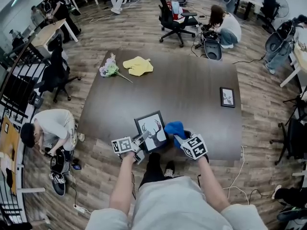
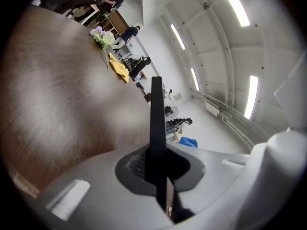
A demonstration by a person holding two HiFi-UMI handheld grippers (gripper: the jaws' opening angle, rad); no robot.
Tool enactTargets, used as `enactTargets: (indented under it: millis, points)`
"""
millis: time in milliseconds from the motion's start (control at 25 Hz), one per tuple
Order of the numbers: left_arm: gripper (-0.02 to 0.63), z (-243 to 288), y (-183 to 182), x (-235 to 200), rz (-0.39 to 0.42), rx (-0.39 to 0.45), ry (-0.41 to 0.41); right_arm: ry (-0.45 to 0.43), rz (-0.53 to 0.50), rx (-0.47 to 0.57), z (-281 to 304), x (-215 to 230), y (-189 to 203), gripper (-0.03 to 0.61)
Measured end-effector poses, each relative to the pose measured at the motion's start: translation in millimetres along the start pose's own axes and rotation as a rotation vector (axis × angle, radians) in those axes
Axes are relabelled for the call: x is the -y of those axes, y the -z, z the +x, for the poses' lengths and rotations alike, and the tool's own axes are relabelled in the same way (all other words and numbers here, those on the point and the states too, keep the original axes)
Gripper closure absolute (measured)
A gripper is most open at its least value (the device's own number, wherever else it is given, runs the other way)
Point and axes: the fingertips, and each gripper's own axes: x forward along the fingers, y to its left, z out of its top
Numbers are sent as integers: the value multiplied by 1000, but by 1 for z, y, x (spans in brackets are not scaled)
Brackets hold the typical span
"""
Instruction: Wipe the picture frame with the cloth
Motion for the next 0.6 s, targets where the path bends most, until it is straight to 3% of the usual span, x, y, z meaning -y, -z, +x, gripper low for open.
enactTargets:
  millis: [320, 600]
  points:
    - [551, -11, 17, -4, -40, 14, 15, 5, 83, 52, -9, -8, -1, 495]
    - [551, -14, 19, 2, -45, 20, 47, -9, 71, 76, -9, -17, -10, 495]
